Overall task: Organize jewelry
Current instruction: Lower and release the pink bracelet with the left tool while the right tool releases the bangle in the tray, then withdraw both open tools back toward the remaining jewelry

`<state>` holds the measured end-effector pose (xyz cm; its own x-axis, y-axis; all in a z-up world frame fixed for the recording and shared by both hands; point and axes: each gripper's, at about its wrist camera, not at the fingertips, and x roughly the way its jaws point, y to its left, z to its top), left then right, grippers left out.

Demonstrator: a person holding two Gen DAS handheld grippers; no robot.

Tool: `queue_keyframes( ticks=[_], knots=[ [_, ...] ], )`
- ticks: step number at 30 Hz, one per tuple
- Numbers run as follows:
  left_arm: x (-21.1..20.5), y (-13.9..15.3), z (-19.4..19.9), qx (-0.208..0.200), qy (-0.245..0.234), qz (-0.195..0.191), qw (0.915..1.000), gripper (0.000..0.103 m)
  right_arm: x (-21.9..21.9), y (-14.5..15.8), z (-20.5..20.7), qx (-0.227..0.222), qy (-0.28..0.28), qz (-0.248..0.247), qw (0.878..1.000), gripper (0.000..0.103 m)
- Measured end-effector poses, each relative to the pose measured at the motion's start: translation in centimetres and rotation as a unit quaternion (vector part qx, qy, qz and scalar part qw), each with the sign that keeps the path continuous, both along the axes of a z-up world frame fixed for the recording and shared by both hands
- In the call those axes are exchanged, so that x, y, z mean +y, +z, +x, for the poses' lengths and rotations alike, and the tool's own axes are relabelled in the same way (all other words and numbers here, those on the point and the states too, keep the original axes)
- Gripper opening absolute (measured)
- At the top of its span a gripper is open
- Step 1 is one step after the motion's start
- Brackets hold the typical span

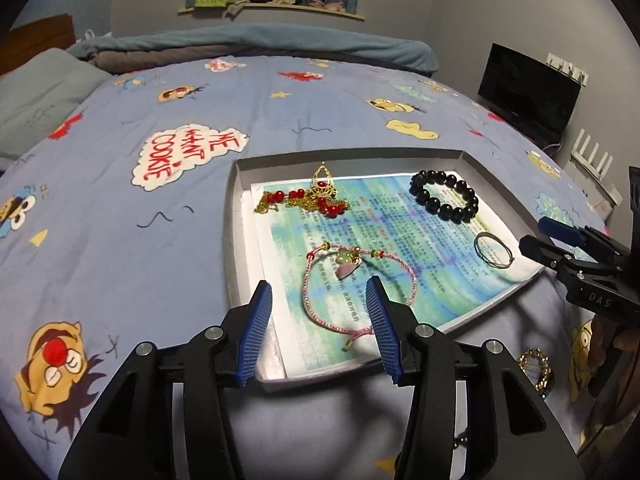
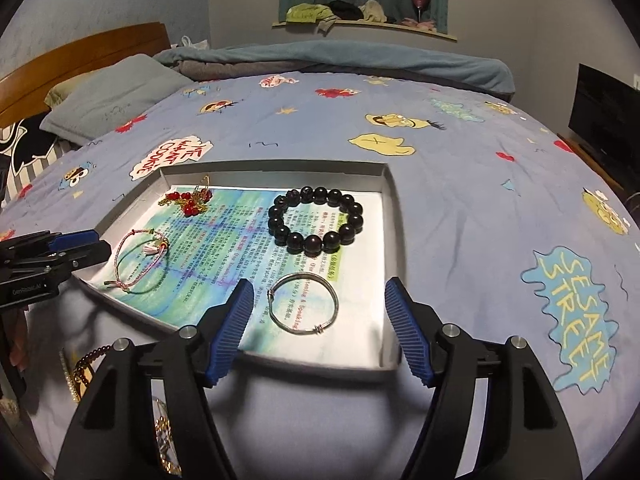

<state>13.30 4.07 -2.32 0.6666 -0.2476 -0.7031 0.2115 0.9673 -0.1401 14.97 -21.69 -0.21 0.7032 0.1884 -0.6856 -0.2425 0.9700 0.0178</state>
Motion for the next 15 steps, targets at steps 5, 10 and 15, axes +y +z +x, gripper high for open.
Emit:
queue_keyframes(
  ticks=[5,10,15],
  knots=[
    [0.6,0.9,-1.1,-0.018,0.006,-0.007,0.9998,0.079,-0.4,0.7,-1.0,-0.011,-0.004,0.006,1.000,0.084],
    [1.0,1.9,-2.2,-0.025,0.010,-0.008,0.9996,0.081,-0.6,1.6,-2.0,-0.021,-0.001,0.019,1.000,0.094],
    [1.5,3.1,-3.7,-0.040,0.016,-0.020,0.9988,0.092,-1.1,2.7,-3.7,-0.028,0.002,0.039,0.999,0.097]
  ],
)
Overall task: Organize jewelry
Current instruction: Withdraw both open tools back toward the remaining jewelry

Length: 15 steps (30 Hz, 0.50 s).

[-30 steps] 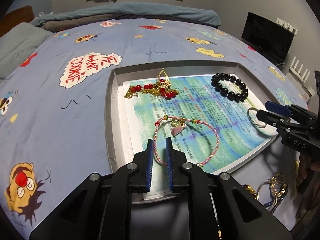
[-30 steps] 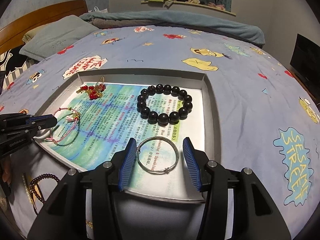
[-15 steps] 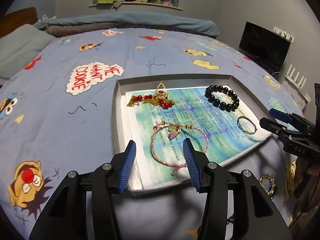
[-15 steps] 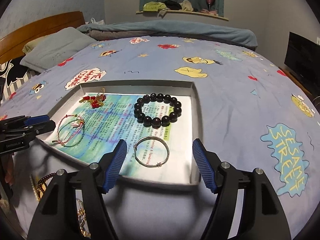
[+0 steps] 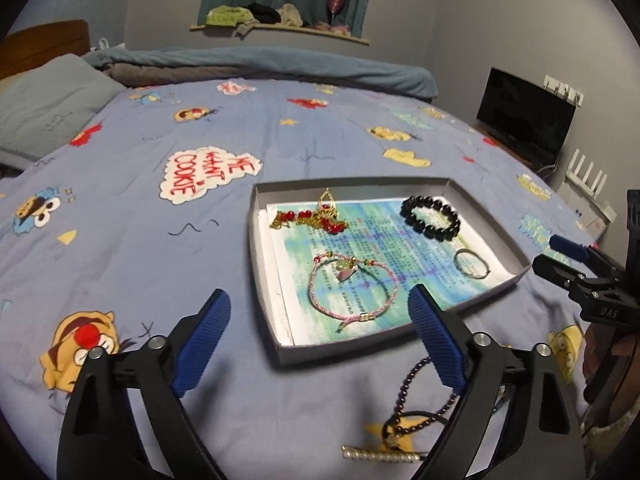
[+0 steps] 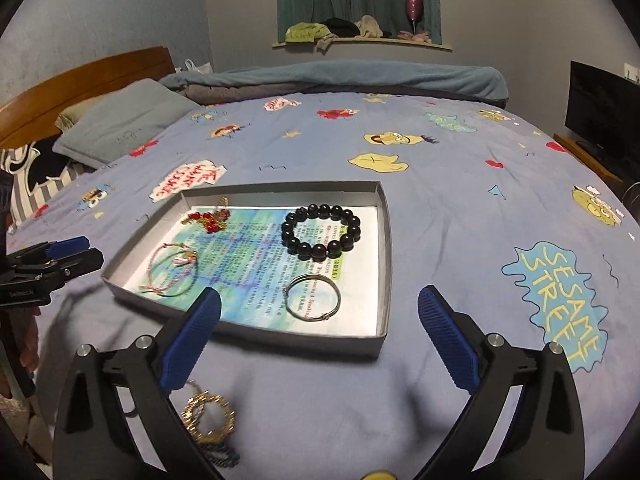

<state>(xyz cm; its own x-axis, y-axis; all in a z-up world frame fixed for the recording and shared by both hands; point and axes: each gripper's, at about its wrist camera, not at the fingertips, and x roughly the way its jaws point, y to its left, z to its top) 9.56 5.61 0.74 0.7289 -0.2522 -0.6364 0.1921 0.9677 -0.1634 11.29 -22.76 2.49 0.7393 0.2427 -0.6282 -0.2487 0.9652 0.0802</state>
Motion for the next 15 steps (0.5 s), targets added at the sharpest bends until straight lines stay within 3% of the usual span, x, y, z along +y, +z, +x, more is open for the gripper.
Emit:
queue_keyframes(
  ticks=[15],
  knots=[
    [0.6,1.7,-5.1,-0.021,0.001,0.017,0.9996,0.095,-1.5,2.5,-4.5,-0.032,-0.011,-0.002,0.999,0.097]
  ],
)
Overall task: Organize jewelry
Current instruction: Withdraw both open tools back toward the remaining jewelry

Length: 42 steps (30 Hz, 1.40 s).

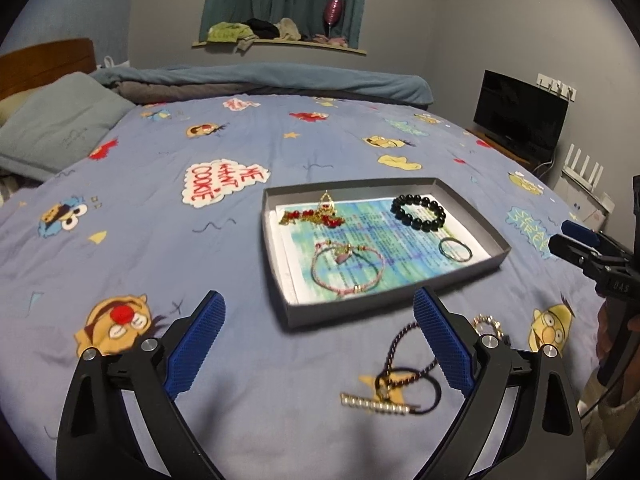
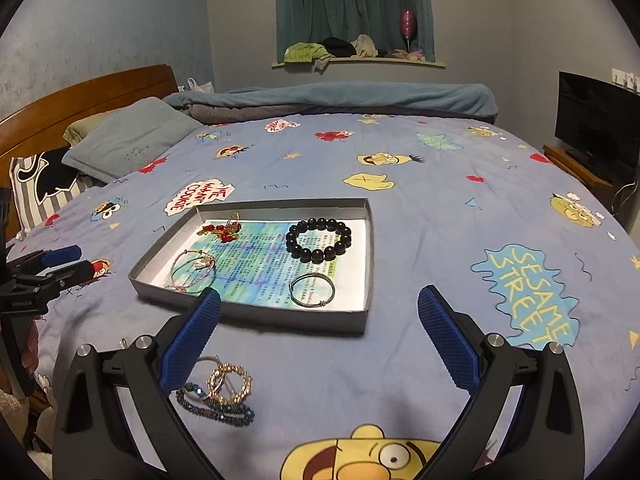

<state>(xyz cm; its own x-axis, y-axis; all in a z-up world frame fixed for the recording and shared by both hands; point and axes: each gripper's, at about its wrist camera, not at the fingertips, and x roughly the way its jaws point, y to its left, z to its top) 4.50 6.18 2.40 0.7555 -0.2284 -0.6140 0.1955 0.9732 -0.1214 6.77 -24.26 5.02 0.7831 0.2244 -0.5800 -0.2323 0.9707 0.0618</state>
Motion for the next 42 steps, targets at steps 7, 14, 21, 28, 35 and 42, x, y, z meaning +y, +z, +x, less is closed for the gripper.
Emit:
queue_keyframes(
  ticks=[7,14,21,28,35,42],
  knots=[
    [0.4,-1.0,-1.9,0.010,0.003,0.004,0.9999,0.095,-0.7,-1.1,-1.2,0.013,-0.009,-0.002,1.000,0.097],
    [0.4,-3.2,-2.7,0.037,0.009,0.003,0.9993,0.095,-0.7,-3.1,-2.1,0.040,-0.009,-0.003,0.999,0.097],
    [-0.5,-5.5,-3.2,0.055,0.000,0.029,0.9981,0.095,0.0,-4.2,-3.2,0.050,0.006,-0.014,0.999,0.097],
    [-2.0,-6.3,-3.6,0.058,-0.030,0.034,0.9973,0.095,0.9,-5.7,-3.6,0.070,0.023,-0.012,0.997,0.097],
    [-3.5,-7.2,-3.5,0.063,-0.055,0.029,0.9961,0.094,1.7,-6.3,-3.8,0.076,0.037,-0.016,0.996,0.097],
    [-5.7,-8.0,-3.2,0.044,-0.078,0.073,0.9933,0.090,1.5,-6.4,-3.6,0.078,0.038,-0.013,0.996,0.097]
  ],
)
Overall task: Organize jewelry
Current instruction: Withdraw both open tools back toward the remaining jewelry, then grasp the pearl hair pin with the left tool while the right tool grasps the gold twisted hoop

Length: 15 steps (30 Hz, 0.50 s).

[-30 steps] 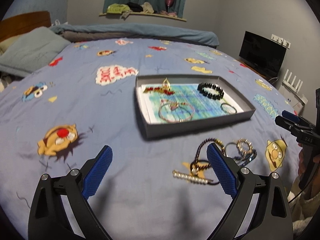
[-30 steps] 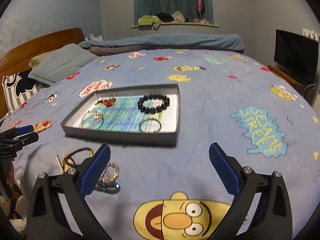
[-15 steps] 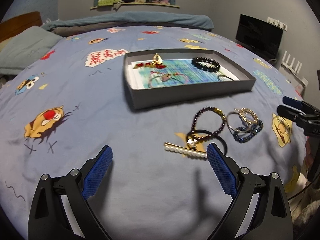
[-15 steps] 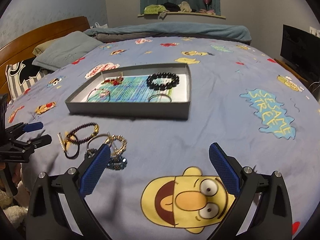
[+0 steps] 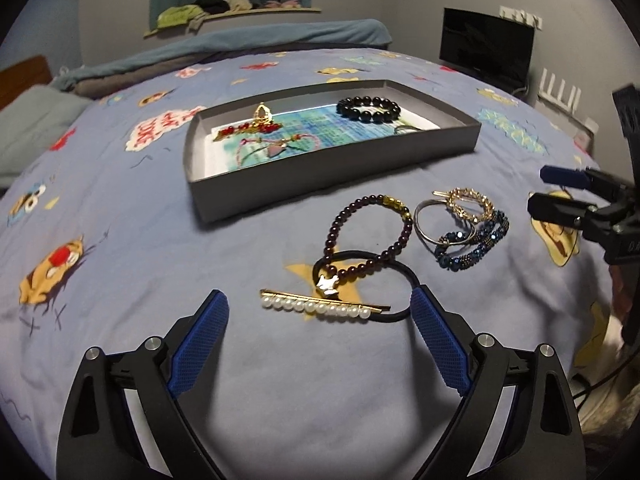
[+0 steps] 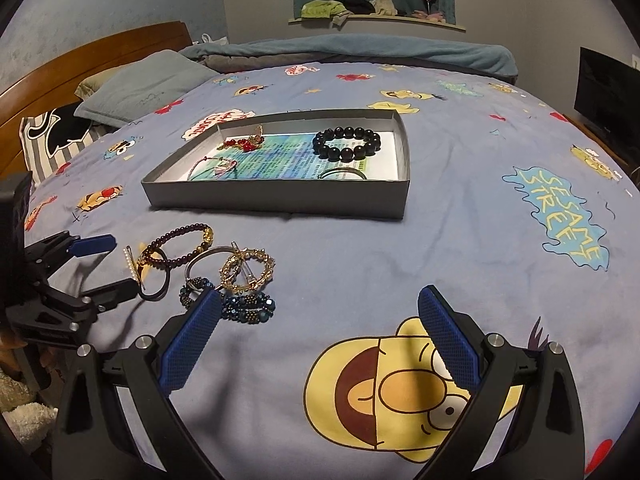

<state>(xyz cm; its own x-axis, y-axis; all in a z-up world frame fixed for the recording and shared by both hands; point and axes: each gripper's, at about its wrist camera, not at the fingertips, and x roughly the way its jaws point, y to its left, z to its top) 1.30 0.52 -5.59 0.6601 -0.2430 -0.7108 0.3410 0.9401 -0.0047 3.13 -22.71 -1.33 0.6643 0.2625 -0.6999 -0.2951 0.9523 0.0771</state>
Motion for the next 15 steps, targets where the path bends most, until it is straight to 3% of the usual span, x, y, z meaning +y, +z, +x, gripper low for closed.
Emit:
queue_keyframes(
  ticks=[6,10,15],
  knots=[
    [-0.3,-0.5,0.2,-0.002,-0.004,0.016,0.9999,0.071,0.4,-0.2,0.1,0.004,0.007,0.002,1.000,0.097],
    [-0.1,-0.4,0.0,-0.006,-0.006,0.018,0.9998,0.071,1.1,-0.5,0.1,0.007,0.014,0.000,1.000,0.097],
    [0.8,0.4,-0.1,-0.011,0.001,-0.007,0.9999,0.071,2.2,-0.7,0.6,0.003,0.021,-0.008,1.000,0.097]
  ],
)
